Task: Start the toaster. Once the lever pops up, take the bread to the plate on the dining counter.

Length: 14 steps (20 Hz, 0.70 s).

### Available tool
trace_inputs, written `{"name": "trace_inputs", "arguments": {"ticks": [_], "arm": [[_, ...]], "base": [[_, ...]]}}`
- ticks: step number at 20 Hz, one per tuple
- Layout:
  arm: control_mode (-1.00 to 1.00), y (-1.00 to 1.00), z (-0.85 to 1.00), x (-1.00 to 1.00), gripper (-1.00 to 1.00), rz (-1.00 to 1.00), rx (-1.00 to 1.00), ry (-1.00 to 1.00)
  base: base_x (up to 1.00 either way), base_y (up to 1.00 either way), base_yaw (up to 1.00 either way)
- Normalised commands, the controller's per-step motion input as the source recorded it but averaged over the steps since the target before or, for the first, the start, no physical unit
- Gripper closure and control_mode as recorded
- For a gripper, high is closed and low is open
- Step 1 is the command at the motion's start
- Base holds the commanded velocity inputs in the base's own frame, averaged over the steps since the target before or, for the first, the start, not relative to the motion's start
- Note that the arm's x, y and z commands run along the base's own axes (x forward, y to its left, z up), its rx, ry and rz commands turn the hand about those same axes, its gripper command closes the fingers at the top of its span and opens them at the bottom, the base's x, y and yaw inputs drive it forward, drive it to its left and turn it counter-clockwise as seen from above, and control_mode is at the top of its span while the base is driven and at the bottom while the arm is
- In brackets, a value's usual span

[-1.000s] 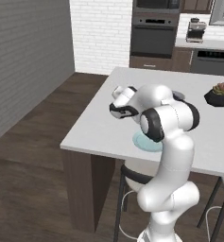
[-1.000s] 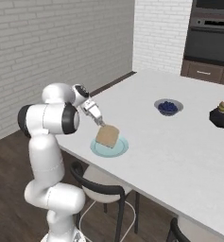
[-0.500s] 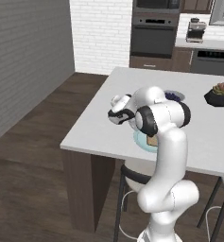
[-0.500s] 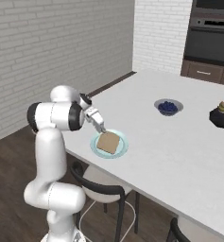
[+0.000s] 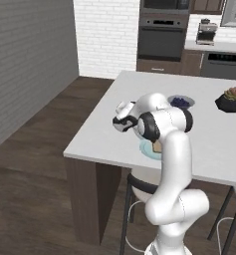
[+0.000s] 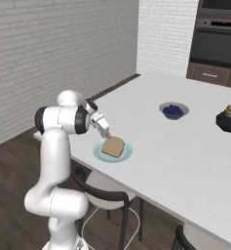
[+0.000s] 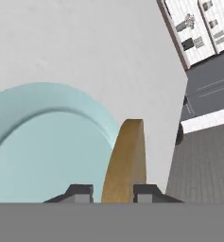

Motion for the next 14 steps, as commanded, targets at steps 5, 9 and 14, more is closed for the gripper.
{"name": "trace_inputs", "arguments": {"ticks": [5,9,14], "arm": [[-1.0,-0.02,-0.43,0.0,-1.0,0.0,0.08,-0.02],[-1.0,0.0,-0.2,-0.06,-1.0,0.04,0.23,-0.13],[-1.0,0.0,-0.01,-0.12,-1.0,0.08,0.27,-0.24]], "base": [[0.0,0.0,0.0],[0.0,0.0,0.0],[0.0,0.0,0.0]]}}
